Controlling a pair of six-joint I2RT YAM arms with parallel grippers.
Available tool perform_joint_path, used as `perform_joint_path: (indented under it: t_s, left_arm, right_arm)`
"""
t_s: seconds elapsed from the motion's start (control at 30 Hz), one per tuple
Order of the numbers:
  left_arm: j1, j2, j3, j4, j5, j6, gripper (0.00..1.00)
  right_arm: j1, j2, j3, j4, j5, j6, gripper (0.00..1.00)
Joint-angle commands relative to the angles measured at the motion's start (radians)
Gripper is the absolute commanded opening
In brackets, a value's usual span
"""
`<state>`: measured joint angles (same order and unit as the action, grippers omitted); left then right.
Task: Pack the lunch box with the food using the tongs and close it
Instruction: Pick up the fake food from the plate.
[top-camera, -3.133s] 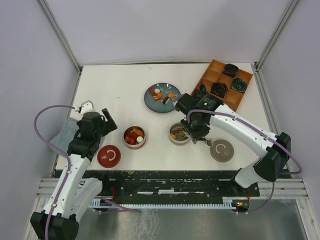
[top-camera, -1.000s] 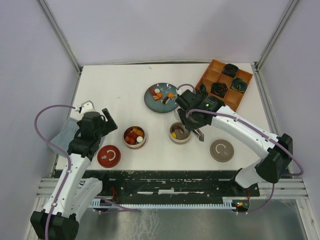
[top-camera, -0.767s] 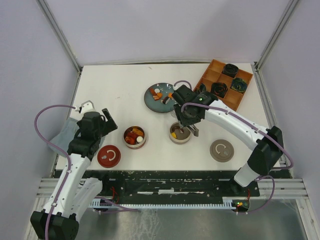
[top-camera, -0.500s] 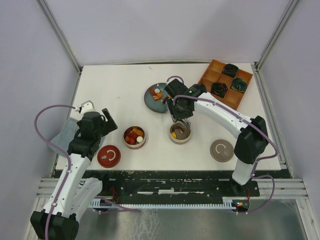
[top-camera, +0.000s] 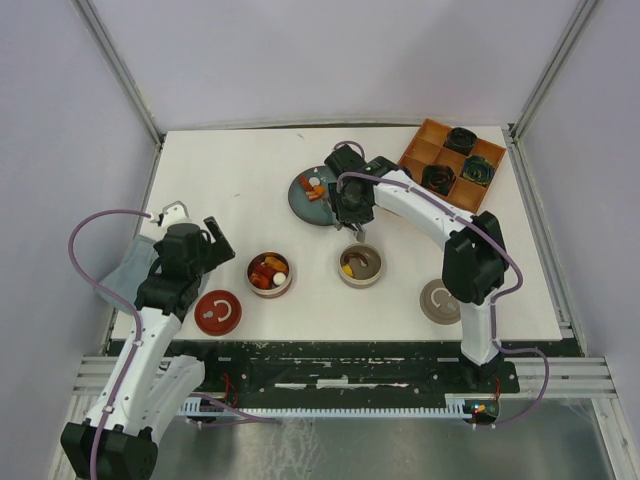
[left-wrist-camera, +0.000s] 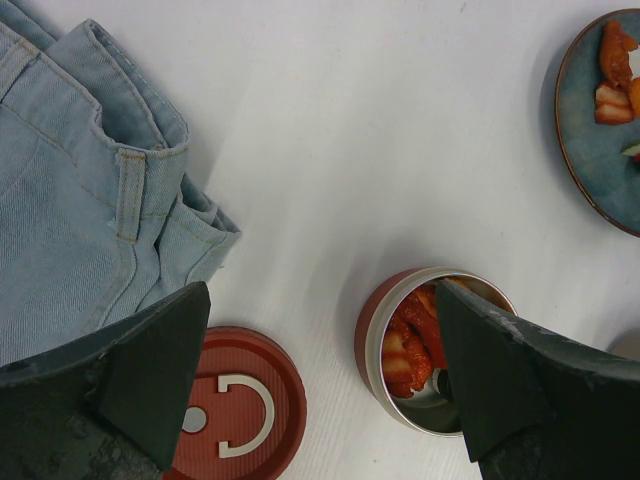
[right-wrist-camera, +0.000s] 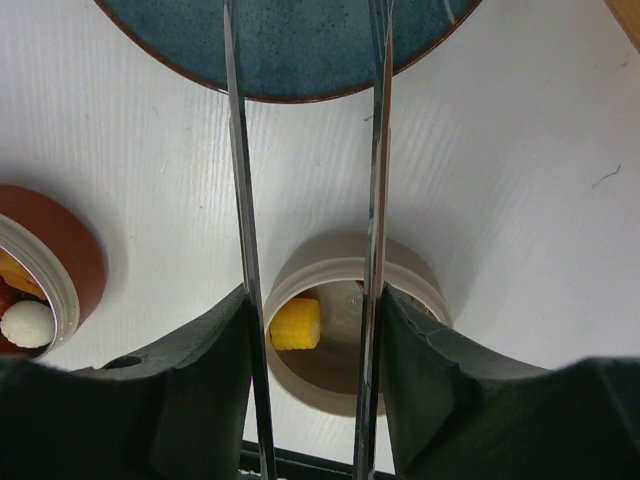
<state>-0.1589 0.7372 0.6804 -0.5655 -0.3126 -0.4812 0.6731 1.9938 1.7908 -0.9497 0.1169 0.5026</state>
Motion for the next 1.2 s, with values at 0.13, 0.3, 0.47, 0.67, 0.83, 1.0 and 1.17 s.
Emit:
perform_joint_path:
  t_s: [0.13,0.3,0.47,0.67,0.83,1.0,1.17]
  left_arm:
    - [0.003,-0.009,0.001,0.048,-0.013,0.013,1.00]
    - [0.002,-0.007,0.001,0.050,-0.012,0.013,1.00]
    - [0.004,-0.009,0.001,0.049,-0.013,0.014,1.00]
    - [0.003,-0.009,0.001,0.050,-0.013,0.013,1.00]
    - [0.004,-0.009,0.001,0.050,-0.012,0.013,1.00]
    - [0.004,-0.009,0.001,0.048,-0.013,0.013,1.00]
    - [0.003,-0.008,0.001,0.050,-0.013,0.013,1.00]
  right_arm:
    - [-0.021,0.042,0.082,0.079,-0.024,0.100,0.57]
    - [-0.028,0.066,0.104,0.077,-0.019,0.119,0.58]
    - [-0.030,0.100,0.135,0.058,0.010,0.141,0.60]
    - [-0.030,0.119,0.139,0.050,0.008,0.142,0.57]
    - [-0.030,0.117,0.135,0.032,0.005,0.113,0.51]
    - [-0.027,0.065,0.076,0.054,-0.015,0.093,0.47]
    - [-0.027,0.007,0.026,0.048,-0.055,0.033,0.47]
